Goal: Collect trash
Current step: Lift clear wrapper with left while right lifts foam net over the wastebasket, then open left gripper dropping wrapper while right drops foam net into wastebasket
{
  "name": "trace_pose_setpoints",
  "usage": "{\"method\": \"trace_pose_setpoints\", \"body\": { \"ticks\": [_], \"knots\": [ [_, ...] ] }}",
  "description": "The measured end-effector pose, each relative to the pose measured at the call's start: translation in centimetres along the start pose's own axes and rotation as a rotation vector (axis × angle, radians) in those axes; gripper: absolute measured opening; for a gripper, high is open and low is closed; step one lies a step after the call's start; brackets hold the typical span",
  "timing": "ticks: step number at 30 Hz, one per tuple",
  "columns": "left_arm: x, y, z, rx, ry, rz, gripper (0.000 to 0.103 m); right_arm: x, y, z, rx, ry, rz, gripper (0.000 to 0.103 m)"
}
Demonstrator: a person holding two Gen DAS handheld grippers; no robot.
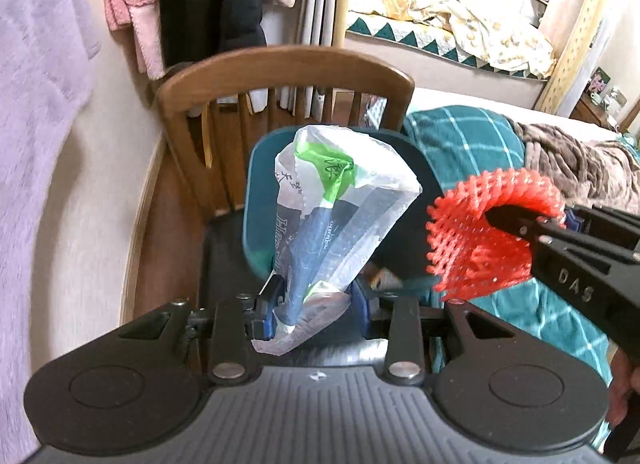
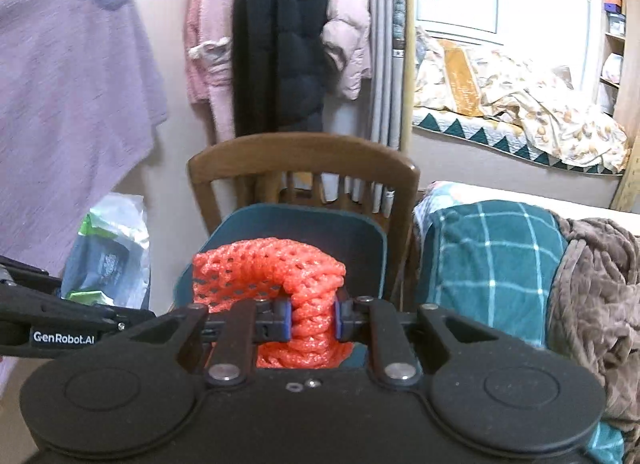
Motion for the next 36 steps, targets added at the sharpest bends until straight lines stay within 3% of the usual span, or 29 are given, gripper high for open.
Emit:
{"method": "trace_pose_setpoints", "body": {
  "ticks": [4,11,20,29,33,36],
  "knots": [
    [3.0,0.2,-2.0,-0.017,0.042,0.02,0.035,1.6,-1.0,-2.4,-0.033,0.013,0.008,0.019],
    [5.3,-0.1,-7.4,0.05,0.107,0.006,0.036,1.8,-1.3,-7.2,-0.072,0.083,0.068,0.018],
    [4.3,0.1,-12.6,0.042,0.216,0.005,0.036,-0.1,0.1,-11.5,-0.091,0.162,0.176,0.018],
    [3.1,0.0,-15.4,0.043,0.293,-0.011,0.036,-2.1,1.6,-13.6,-0.098,0.219,0.292,0.023],
    [2.5,0.1,-16.1,0.041,0.322,-0.01,0.038,-2.6,2.1,-13.7,-0.094,0.231,0.33,0.028],
    [2.1,0.1,-16.3,0.034,0.332,-0.009,0.046,-2.9,2.2,-13.6,-0.084,0.239,0.351,0.037]
  ]
}}
Point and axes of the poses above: each gripper's, at about its wrist camera, not at the fingertips, and z roughly against the way its jaws point, y to its left, x to its top, the point moved 8 cm from there along -z, roughly the way its jaws point, and after that the axes turned 7 degrees about y, right-handed, at the moved point
